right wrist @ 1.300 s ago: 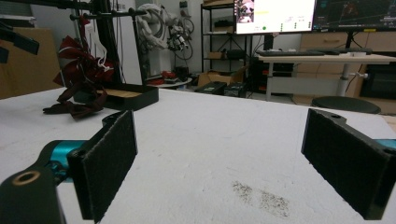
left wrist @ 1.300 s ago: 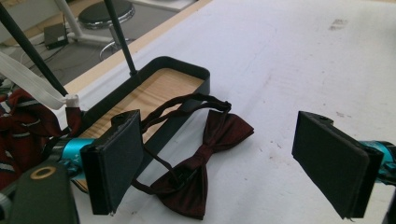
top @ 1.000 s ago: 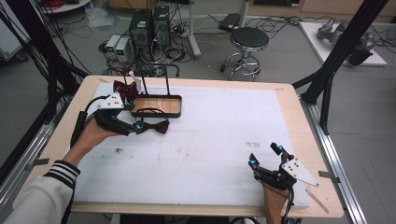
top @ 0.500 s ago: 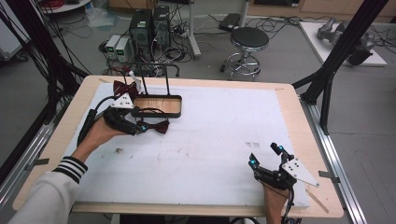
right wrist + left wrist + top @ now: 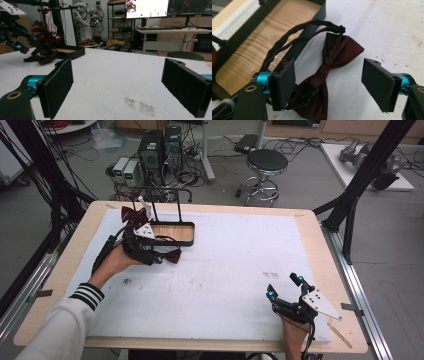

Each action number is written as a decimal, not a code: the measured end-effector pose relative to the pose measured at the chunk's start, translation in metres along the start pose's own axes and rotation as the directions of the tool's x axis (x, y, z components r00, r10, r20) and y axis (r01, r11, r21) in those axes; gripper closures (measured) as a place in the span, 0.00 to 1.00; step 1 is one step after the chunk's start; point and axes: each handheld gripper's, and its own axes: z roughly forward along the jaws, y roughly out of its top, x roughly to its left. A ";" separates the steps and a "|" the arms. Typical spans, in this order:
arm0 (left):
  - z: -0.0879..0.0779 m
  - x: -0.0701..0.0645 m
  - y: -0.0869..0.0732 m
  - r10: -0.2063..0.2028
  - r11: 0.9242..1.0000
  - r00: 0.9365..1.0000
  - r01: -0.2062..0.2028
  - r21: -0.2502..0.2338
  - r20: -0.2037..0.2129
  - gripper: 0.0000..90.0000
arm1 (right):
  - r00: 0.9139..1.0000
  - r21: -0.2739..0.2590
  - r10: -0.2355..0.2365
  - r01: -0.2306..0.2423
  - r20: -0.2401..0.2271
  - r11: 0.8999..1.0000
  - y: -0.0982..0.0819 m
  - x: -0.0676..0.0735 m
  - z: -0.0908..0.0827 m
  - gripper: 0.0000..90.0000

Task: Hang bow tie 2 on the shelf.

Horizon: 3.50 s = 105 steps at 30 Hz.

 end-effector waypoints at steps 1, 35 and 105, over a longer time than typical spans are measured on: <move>0.002 0.000 0.000 -0.002 1.000 1.000 0.002 0.007 -0.003 0.31 | 1.000 0.000 0.001 -0.001 -0.001 1.000 0.000 0.000 0.000 0.11; 0.032 0.004 0.004 0.024 0.986 1.000 -0.021 0.166 -0.019 0.55 | 1.000 -0.005 0.006 -0.006 -0.003 1.000 0.000 -0.001 0.000 0.11; -0.022 0.006 0.006 -0.105 0.962 0.993 0.089 -0.260 -0.047 0.84 | 1.000 -0.004 0.002 -0.002 0.000 1.000 0.000 -0.001 0.000 0.11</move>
